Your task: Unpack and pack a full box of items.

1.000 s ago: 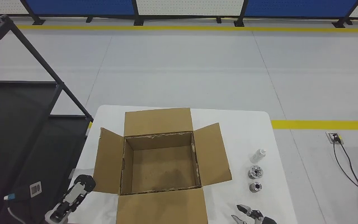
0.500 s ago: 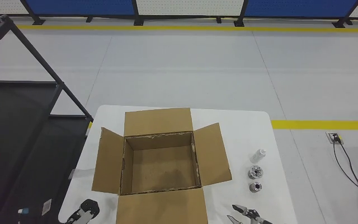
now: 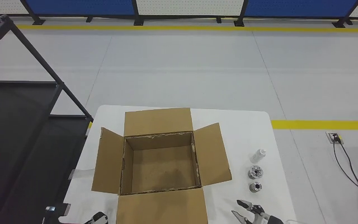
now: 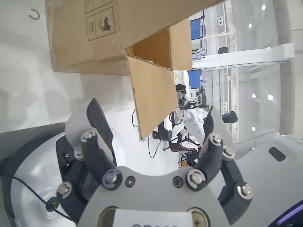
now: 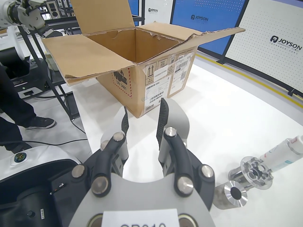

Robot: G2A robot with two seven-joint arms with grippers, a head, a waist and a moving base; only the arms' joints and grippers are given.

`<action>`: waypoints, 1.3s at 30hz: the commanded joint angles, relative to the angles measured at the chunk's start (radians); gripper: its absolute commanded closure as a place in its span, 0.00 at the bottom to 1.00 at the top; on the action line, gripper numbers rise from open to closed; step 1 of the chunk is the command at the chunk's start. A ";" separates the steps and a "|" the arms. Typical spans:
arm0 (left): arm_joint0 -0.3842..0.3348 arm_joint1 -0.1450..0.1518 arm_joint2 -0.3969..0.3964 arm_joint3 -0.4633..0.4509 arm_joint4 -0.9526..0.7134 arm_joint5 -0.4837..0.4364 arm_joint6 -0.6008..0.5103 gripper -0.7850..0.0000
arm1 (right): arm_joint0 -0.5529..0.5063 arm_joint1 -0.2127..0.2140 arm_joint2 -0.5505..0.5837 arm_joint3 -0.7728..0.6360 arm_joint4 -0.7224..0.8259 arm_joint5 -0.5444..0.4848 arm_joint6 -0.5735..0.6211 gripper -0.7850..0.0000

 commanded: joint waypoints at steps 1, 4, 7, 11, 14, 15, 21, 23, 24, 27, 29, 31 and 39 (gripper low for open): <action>-0.029 0.002 0.029 0.020 0.018 0.022 -0.001 0.04 | -0.003 0.002 0.004 0.009 0.008 0.003 -0.014 0.61; -0.064 0.006 0.057 0.042 0.034 0.041 -0.017 0.43 | -0.005 0.005 0.008 0.023 0.012 0.004 -0.032 0.62; -0.086 0.010 0.077 0.055 0.022 0.056 -0.053 0.53 | -0.006 0.008 0.011 0.036 0.015 0.006 -0.045 0.62; -0.106 0.017 0.086 0.067 0.039 0.074 -0.091 0.67 | -0.002 0.012 0.014 0.052 0.022 0.003 -0.060 0.64; -0.114 0.020 0.097 0.074 0.034 0.080 -0.105 1.00 | 0.005 0.015 0.014 0.064 0.028 0.002 -0.063 0.65; -0.117 0.021 0.099 0.075 0.031 0.080 -0.113 1.00 | 0.007 0.015 0.012 0.067 0.029 0.002 -0.062 0.65; -0.125 0.028 0.101 0.079 -0.004 0.087 -0.138 1.00 | 0.022 0.019 0.002 0.082 0.037 -0.003 -0.059 0.66; -0.129 0.030 0.097 0.084 -0.024 0.095 -0.137 1.00 | 0.026 0.020 -0.001 0.086 0.037 -0.003 -0.055 0.66; -0.132 0.031 0.096 0.085 -0.036 0.100 -0.142 1.00 | 0.028 0.021 -0.002 0.088 0.040 -0.003 -0.054 0.66; -0.143 0.036 0.086 0.089 -0.071 0.116 -0.167 1.00 | 0.034 0.023 -0.003 0.094 0.044 -0.005 -0.050 0.66; -0.153 0.039 0.076 0.095 -0.082 0.126 -0.179 1.00 | 0.036 0.024 -0.004 0.096 0.047 -0.006 -0.048 0.66; -0.166 0.043 0.067 0.102 -0.084 0.137 -0.179 1.00 | 0.036 0.026 -0.006 0.096 0.046 -0.005 -0.046 0.66; -0.217 0.054 0.061 0.125 -0.066 0.184 -0.161 1.00 | 0.033 0.032 -0.006 0.111 0.053 0.002 -0.057 0.65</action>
